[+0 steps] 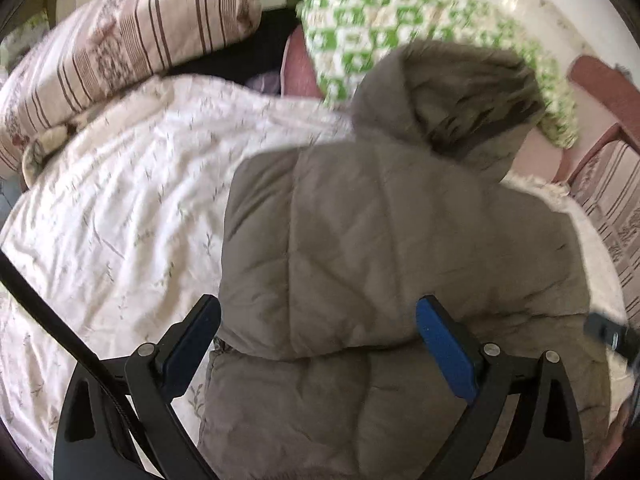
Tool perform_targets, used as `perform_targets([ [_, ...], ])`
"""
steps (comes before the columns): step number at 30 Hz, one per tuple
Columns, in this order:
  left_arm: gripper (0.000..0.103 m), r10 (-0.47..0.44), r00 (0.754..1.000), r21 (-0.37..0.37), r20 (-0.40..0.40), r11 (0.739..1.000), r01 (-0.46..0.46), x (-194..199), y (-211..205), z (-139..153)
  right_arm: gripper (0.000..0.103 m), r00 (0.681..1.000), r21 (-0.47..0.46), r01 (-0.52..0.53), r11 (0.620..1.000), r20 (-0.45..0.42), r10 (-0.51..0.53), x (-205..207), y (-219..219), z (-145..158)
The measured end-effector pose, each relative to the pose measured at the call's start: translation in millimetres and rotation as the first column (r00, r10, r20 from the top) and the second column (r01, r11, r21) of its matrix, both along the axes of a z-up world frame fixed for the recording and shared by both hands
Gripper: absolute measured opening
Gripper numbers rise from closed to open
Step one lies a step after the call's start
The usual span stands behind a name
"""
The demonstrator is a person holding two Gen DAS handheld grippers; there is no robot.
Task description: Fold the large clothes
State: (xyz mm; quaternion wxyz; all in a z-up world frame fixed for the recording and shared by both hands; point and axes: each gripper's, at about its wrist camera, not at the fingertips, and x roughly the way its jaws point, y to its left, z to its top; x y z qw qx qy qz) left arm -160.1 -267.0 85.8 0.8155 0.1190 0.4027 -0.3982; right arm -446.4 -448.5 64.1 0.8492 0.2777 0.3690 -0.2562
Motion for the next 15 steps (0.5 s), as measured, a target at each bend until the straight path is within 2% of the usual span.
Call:
perform_targets([
  [4, 0.098, -0.02, 1.0, -0.038, 0.009, 0.999, 0.02, -23.2, 11.1, 17.1, 0.069, 0.999, -0.023, 0.022, 0.999, -0.027, -0.023, -54.6, 21.4, -7.7],
  [6, 0.098, -0.031, 1.0, -0.024, -0.001, 0.999, 0.031, -34.1, 16.4, 15.8, 0.069, 0.998, -0.033, 0.044, 0.999, -0.048, -0.045, -68.1, 25.1, -13.5],
  [8, 0.098, -0.036, 0.999, 0.008, -0.029, 0.999, 0.036, -45.5, 22.9, 5.7, 0.069, 0.996, 0.018, 0.044, 0.999, -0.074, -0.043, -79.6, 22.2, -25.6],
  [10, 0.098, -0.063, 0.995, 0.077, -0.081, 0.995, 0.069, -58.9, 26.7, -15.0, 0.069, 0.994, 0.076, 0.044, 0.996, -0.102, -0.036, -88.8, 17.9, -40.5],
  [12, 0.098, -0.074, 0.993, 0.173, -0.088, 0.981, 0.089, -70.4, 25.6, -35.7, 0.069, 0.991, 0.111, 0.04, 0.993, -0.134, -0.025, -94.4, 16.1, -50.8],
  [14, 0.097, -0.08, 0.995, 0.242, -0.062, 0.966, 0.093, -84.3, 33.9, -47.7, 0.069, 0.994, 0.127, 0.052, 0.991, -0.105, -0.039, -109.2, 15.1, -44.4],
  [15, 0.097, -0.081, 0.996, 0.253, -0.036, 0.963, 0.088, -91.8, 44.3, -45.8, 0.069, 0.997, 0.125, 0.055, 0.991, -0.069, -0.047, -118.8, 15.9, -35.6],
])
